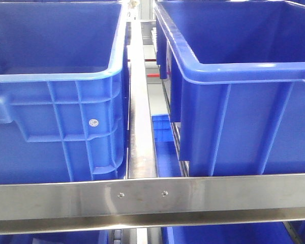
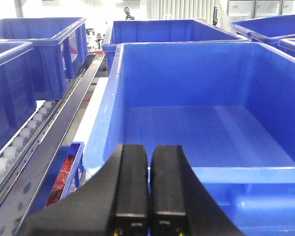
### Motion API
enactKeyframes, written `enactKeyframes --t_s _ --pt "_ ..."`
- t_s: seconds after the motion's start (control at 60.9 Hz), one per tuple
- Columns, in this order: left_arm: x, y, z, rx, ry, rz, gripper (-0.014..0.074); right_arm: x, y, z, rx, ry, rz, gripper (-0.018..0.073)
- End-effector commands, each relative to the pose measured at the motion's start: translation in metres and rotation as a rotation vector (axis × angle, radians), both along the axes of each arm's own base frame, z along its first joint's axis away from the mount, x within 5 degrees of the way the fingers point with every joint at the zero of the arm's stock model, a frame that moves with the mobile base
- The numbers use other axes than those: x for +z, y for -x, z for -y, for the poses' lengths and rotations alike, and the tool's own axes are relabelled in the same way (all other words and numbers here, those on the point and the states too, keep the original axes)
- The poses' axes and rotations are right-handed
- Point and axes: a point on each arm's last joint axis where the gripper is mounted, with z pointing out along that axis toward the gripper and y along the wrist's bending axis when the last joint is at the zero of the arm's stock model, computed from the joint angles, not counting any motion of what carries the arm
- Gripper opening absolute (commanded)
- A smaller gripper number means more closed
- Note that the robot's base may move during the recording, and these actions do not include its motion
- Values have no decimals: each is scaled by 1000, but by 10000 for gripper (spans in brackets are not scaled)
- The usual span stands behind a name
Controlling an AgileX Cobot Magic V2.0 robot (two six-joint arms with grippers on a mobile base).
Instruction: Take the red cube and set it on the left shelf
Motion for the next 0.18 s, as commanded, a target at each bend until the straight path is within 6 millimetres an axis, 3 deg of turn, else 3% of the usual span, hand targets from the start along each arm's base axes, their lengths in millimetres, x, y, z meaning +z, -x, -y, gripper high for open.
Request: enactKeyframes --t_s 0.0,0.164 --pt "0 1 0 -1 1 73 102 15 3 1 -8 3 132 48" --pt "0 1 0 -1 1 73 102 15 3 1 -8 3 132 48"
